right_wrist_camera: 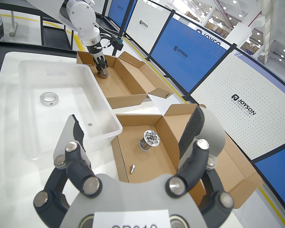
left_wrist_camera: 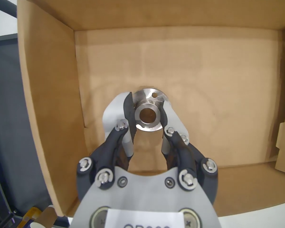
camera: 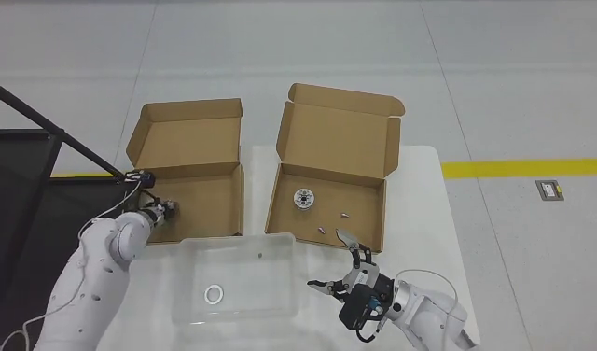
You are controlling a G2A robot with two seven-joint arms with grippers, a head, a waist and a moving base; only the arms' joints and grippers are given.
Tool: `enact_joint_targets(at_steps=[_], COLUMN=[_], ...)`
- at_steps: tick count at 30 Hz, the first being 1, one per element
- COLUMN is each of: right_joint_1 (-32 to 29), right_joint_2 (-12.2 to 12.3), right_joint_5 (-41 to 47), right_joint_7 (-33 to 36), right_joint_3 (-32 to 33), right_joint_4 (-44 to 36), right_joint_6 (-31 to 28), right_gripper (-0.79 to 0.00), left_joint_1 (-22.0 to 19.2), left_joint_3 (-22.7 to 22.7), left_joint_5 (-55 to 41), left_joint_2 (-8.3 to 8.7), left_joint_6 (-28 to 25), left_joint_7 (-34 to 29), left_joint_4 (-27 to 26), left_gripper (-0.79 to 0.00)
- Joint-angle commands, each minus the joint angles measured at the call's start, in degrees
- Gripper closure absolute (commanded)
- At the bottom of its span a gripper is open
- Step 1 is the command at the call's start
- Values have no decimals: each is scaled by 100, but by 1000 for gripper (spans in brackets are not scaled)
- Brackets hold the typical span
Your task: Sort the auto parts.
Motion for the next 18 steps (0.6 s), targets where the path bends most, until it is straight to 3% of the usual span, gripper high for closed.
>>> enact_joint_targets(at_steps=[1, 4, 7, 13, 18], right_joint_1=[0, 0, 0, 0, 0], right_joint_2=[0, 0, 0, 0, 0], right_joint_5=[0, 0, 0, 0, 0], right_joint_7=[0, 0, 0, 0, 0], right_joint_3=[0, 0, 0, 0, 0], right_joint_4=[0, 0, 0, 0, 0], right_joint_6=[-1, -1, -1, -1, -1], right_gripper=[-785, -785, -785, -785, -785], left_joint_1=[1, 117, 476, 1995, 3242], left_joint_3=[-14, -116, -363, -1163, -1810], left_joint_5=[14, 81, 48, 202, 304], left_joint_2=[2, 36, 98, 282, 409], left_joint_6=[-57, -122, -137, -281, -1205], left_joint_7=[29, 122, 296, 464, 308], left_joint_4=[-45, -314, -979, -3360, -4982], left_gripper=[-720, -745, -760, -760, -785])
